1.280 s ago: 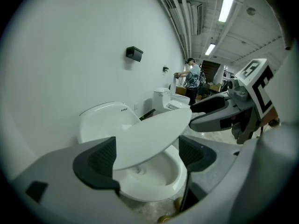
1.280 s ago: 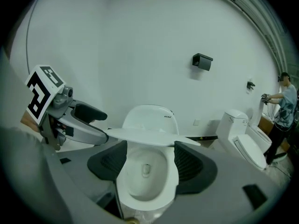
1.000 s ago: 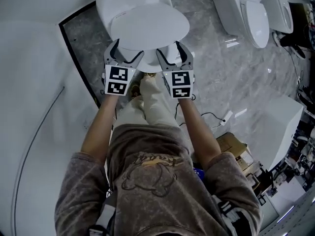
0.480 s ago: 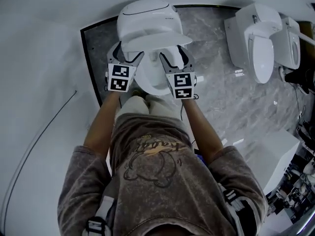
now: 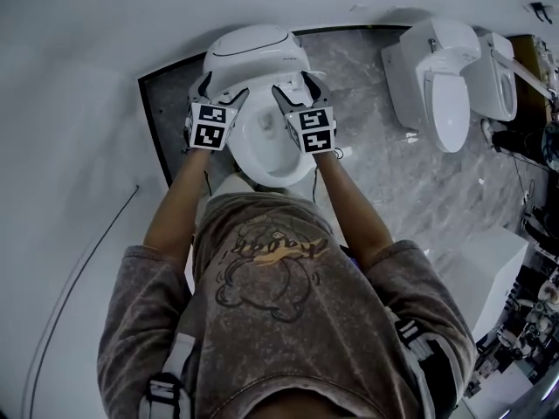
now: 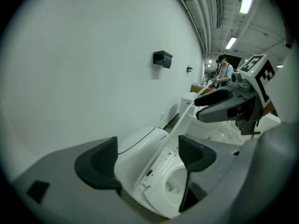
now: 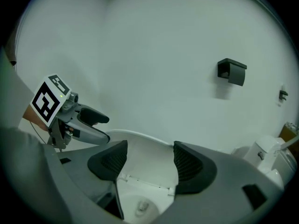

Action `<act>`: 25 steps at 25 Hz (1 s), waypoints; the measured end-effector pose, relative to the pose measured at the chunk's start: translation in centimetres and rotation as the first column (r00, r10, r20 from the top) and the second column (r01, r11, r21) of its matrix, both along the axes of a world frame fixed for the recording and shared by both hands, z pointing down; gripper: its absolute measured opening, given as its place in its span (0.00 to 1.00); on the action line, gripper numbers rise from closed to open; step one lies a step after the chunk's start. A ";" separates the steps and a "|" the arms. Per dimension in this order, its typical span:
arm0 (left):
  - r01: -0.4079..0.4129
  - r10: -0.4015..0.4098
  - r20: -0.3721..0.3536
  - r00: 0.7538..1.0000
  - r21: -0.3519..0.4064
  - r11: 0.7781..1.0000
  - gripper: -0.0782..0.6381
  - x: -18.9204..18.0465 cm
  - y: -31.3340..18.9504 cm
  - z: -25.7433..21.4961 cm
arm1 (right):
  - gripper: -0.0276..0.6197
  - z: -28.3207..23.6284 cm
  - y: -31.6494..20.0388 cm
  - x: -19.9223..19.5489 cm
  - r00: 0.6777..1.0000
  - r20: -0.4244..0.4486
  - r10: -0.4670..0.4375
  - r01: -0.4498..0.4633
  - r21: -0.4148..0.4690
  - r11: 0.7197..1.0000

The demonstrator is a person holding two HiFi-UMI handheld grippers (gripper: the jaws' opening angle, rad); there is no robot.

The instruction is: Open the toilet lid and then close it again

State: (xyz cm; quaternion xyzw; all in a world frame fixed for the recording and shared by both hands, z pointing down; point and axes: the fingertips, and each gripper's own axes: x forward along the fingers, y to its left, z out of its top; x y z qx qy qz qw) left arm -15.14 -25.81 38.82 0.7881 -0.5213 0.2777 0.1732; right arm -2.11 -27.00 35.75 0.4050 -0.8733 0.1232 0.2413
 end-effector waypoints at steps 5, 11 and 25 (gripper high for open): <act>-0.019 0.019 0.000 1.000 -0.004 1.000 0.68 -0.2 -0.4 -1.2 | 0.51 -0.3 -1.5 -0.2 1.000 0.001 0.004 -0.004 -0.038 0.999; -0.054 0.054 -0.012 0.998 0.003 0.999 0.68 -0.2 -0.2 -1.8 | 0.51 -1.2 -2.4 -1.0 1.000 0.013 -0.005 0.006 -0.038 0.999; -0.099 0.100 -0.038 0.994 0.033 0.995 0.68 0.1 -2.7 -3.5 | 0.51 -2.5 -5.0 -2.0 0.996 0.001 -0.086 0.086 -0.018 0.996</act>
